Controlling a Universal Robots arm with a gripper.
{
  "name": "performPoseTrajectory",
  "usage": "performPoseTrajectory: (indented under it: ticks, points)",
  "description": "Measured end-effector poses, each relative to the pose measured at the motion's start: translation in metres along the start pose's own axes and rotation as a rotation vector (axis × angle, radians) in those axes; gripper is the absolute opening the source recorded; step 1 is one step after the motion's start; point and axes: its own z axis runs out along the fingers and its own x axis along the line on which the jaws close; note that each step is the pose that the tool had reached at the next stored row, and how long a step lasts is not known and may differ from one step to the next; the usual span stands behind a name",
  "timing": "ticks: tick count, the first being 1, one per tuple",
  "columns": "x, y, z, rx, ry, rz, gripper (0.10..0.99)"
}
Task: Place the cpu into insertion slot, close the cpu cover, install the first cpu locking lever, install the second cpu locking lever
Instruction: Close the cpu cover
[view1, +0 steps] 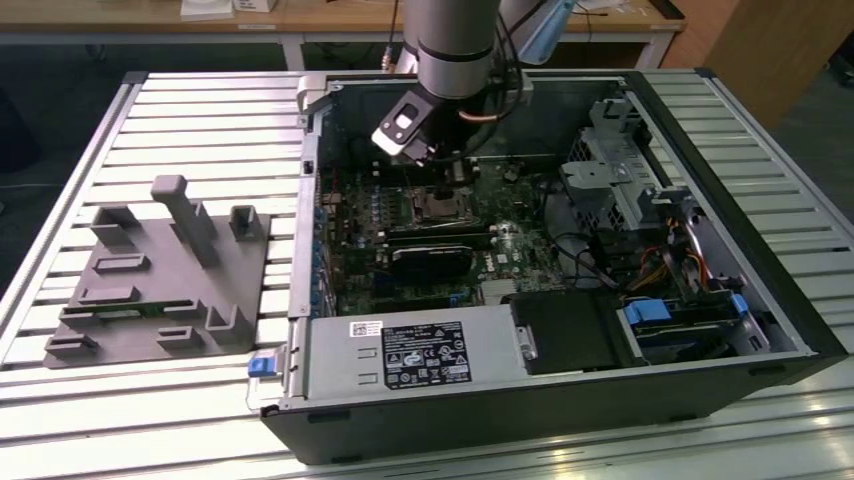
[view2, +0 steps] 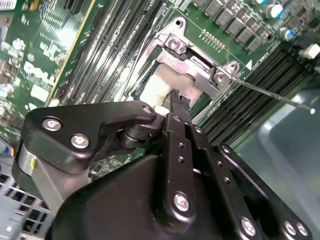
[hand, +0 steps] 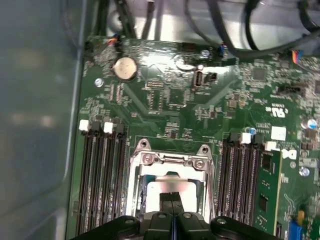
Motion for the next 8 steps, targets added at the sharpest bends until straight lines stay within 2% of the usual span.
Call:
performPoseTrajectory:
  ticks: [8]
  points:
    - [0.0000,0.0000,0.0000,0.002,0.0046,-0.145,0.106]
